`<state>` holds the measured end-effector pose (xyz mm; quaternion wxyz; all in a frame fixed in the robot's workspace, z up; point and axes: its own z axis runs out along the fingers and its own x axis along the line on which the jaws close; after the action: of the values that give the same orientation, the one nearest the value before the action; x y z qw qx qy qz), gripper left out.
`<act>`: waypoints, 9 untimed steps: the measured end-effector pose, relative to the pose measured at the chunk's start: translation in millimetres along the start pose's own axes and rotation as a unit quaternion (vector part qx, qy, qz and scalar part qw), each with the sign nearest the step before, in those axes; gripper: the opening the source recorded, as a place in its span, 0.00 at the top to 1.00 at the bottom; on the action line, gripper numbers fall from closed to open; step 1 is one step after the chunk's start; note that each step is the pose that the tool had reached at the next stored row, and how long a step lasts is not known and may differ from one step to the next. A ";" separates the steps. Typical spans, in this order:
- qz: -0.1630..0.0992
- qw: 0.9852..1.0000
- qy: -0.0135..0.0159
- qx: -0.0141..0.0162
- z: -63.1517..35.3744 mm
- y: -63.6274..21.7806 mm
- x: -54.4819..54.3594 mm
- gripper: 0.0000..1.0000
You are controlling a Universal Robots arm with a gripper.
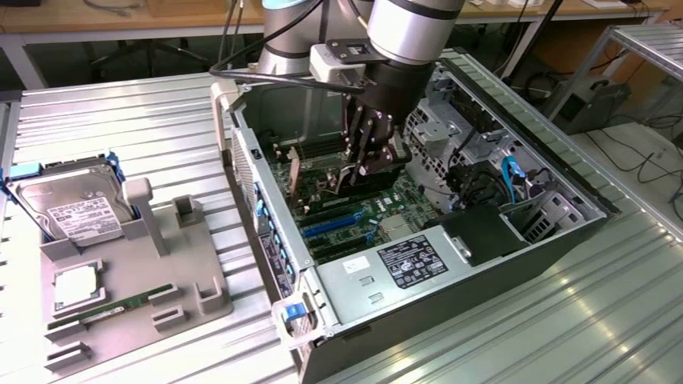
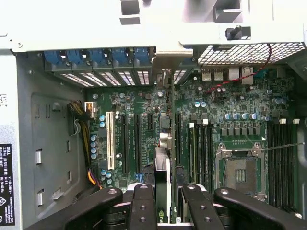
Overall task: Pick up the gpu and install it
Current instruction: 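Insert the gpu into the slot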
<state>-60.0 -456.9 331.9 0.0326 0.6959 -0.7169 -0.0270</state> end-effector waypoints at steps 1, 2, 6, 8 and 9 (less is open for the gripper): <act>0.000 1.000 0.000 0.000 0.0 0.0 0.0 0.74; 0.000 1.000 0.000 0.000 0.0 0.0 0.0 0.74; 0.000 1.000 0.000 0.001 2.3 -0.2 0.0 0.74; 0.000 1.000 0.000 0.003 4.9 -0.4 0.0 0.74; 0.000 1.000 0.000 0.005 6.0 -0.5 0.0 0.74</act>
<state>-60.0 -457.0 325.9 0.0294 0.6960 -0.7170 -0.0239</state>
